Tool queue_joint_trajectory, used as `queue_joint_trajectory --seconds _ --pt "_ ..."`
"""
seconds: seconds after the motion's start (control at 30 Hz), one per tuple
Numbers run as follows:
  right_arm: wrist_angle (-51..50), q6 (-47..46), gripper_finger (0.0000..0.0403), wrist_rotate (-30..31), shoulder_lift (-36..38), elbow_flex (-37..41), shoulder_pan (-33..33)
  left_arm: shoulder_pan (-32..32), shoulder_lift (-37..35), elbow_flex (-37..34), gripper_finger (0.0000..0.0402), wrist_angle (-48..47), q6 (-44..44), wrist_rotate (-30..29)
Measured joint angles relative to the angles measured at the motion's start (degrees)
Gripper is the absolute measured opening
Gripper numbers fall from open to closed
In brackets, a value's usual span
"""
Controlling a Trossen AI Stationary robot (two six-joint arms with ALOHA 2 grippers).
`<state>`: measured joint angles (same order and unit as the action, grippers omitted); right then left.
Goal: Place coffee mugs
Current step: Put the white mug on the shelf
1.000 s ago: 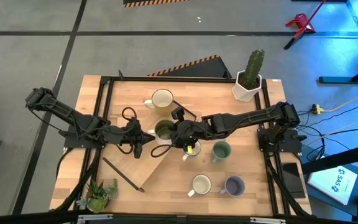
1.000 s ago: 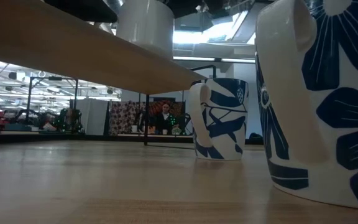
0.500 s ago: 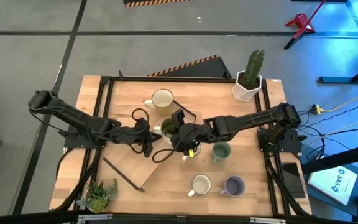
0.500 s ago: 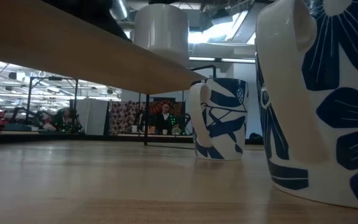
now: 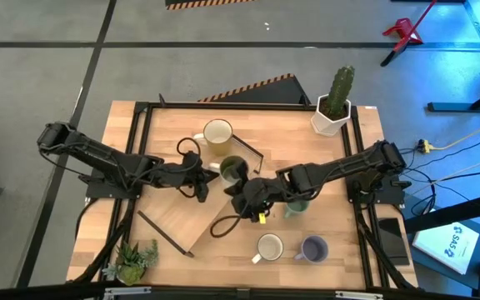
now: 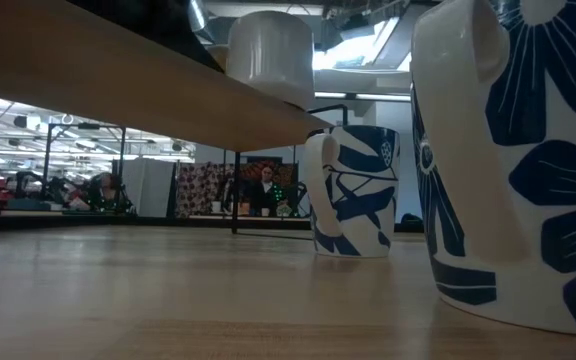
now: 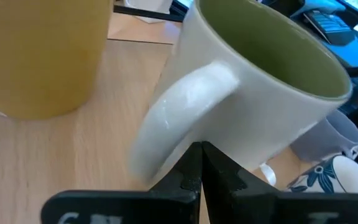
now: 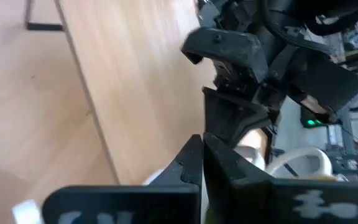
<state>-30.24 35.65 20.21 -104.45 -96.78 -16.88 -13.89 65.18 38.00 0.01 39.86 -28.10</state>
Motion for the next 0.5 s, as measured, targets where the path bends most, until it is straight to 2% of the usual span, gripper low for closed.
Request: queue_joint_trajectory --seconds 0.5 --pt "-10.42 -2.68 0.0 4.35 -3.19 0.03 0.81 0.4 -0.06 0.02 0.0 0.19 0.02 -1.27"
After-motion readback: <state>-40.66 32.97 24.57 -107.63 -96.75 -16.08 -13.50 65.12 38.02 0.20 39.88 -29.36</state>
